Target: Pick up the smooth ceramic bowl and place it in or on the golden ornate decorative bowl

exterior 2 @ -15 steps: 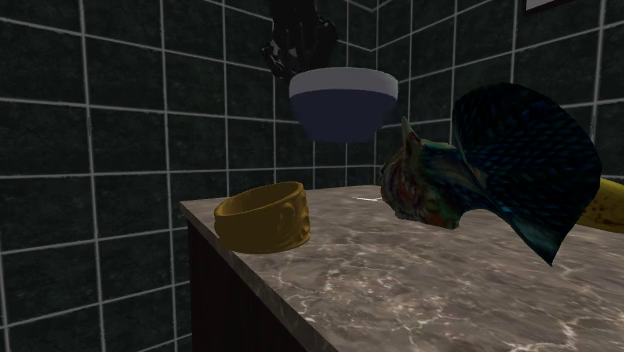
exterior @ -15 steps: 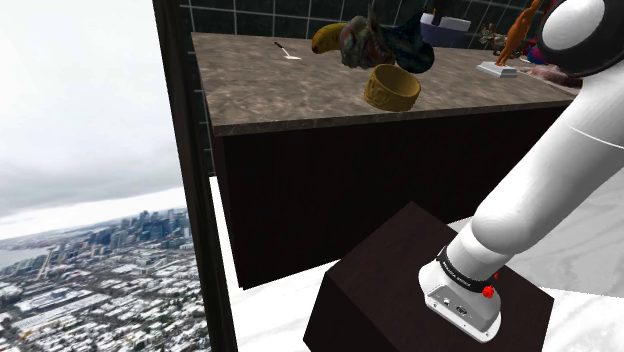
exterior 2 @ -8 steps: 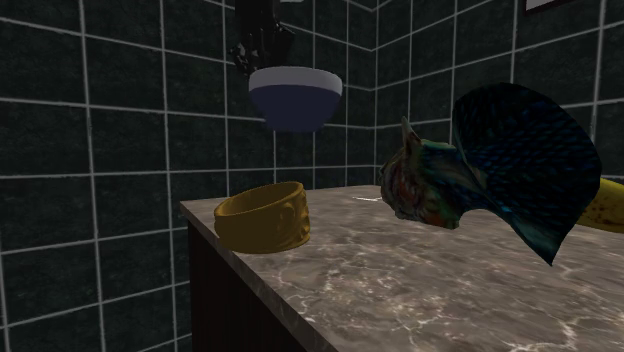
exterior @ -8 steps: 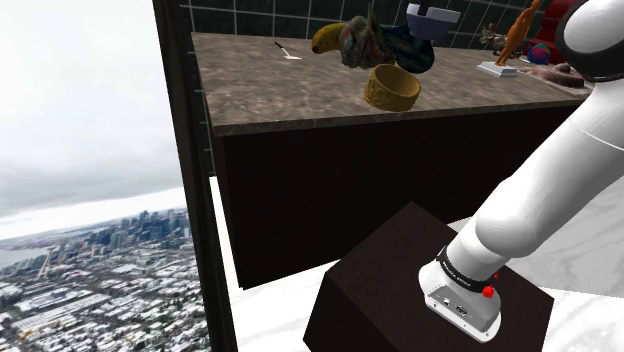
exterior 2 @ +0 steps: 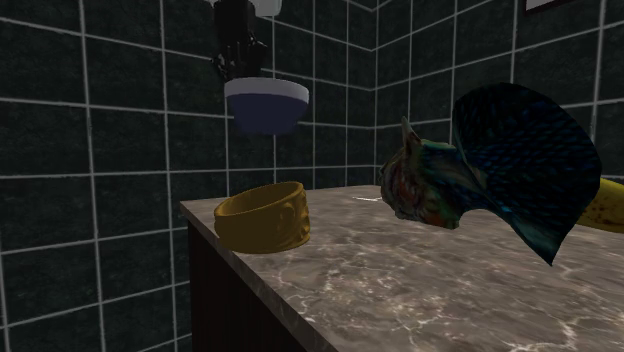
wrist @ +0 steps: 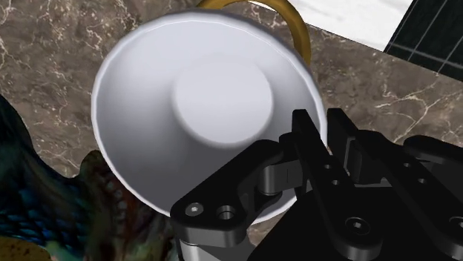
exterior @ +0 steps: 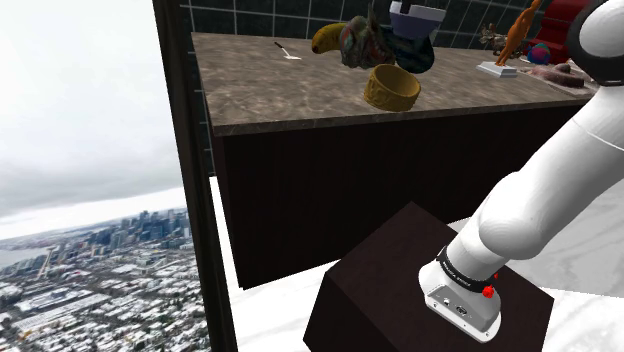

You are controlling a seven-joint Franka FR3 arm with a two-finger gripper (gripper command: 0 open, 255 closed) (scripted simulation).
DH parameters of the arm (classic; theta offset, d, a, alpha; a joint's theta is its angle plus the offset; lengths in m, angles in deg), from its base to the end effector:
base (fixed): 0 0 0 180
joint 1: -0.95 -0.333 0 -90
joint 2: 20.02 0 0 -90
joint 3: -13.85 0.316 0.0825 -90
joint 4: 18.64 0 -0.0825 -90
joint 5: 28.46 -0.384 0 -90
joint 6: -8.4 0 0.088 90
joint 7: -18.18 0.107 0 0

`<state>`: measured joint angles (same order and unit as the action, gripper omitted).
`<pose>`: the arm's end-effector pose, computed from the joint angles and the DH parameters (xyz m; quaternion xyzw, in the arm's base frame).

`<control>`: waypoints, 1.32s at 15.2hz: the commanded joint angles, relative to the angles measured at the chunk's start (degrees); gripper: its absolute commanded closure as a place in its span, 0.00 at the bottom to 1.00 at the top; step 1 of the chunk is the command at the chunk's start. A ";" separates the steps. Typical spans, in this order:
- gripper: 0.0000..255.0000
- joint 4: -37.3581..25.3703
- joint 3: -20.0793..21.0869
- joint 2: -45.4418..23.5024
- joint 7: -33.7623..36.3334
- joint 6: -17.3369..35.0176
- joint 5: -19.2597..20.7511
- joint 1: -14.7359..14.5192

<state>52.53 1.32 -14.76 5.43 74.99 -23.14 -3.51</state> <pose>0.4526 -0.0852 0.7805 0.9992 0.0226 -0.0013 0.0329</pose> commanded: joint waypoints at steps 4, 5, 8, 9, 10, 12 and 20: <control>1.00 8.56 0.56 3.67 1.23 4.95 0.59 -0.31; 1.00 10.09 0.62 4.26 1.39 5.88 0.68 -0.33; 1.00 14.44 0.77 5.90 1.83 8.59 0.92 -0.36; 1.00 15.81 0.81 6.40 1.97 9.47 0.99 -0.36; 1.00 17.15 0.84 6.87 2.10 10.34 1.05 -0.36; 1.00 19.75 0.89 7.76 2.35 12.05 1.18 -0.36; 1.00 25.72 0.97 9.65 2.89 16.13 1.46 -0.32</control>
<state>78.07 2.30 -5.17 8.31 90.97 -21.70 -3.83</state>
